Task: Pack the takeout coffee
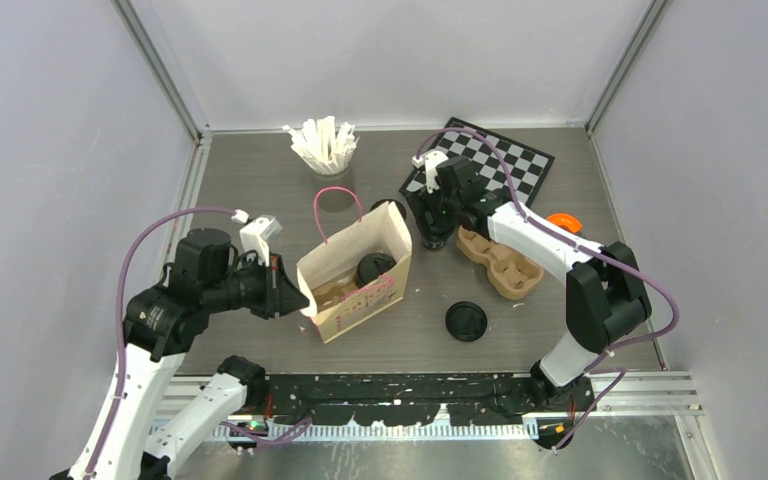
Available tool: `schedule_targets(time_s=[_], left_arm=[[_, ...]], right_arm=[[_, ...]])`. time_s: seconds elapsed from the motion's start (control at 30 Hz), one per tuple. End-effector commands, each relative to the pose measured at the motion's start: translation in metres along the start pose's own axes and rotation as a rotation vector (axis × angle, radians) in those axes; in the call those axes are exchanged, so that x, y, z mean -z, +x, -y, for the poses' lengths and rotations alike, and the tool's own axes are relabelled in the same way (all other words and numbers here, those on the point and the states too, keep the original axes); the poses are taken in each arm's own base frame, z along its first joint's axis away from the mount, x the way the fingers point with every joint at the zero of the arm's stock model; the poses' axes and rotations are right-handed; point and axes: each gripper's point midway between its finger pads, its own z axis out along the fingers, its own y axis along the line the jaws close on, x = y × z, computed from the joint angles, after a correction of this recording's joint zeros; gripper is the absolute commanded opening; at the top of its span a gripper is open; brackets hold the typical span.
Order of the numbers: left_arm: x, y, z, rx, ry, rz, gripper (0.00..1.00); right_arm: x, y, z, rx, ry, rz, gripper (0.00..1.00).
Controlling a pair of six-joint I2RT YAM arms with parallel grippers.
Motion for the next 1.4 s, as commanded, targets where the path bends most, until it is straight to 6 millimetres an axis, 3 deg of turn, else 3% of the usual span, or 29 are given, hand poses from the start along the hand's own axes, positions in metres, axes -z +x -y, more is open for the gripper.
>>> schedule_targets(time_s=[0.0, 0.77, 1.03, 1.37], left_arm=[[0.001, -0.002, 0.003, -0.005, 0.012, 0.018, 0.00], [0.006, 0.003, 0.002, -0.006, 0.001, 0.025, 0.00], [0.007, 0.003, 0.002, -0.006, -0.001, 0.032, 0.00], [0.007, -0.001, 0.002, 0.008, -0.003, 0.052, 0.01]], right_arm=[[0.013, -0.025, 0.004, -0.006, 0.008, 0.068, 0.89], [-0.006, -0.003, 0.007, -0.037, -0.005, -0.029, 0.93], [-0.004, -0.004, 0.008, -0.028, 0.003, -0.028, 0.81], [0.013, -0.012, 0.008, -0.029, -0.001, -0.004, 0.78]])
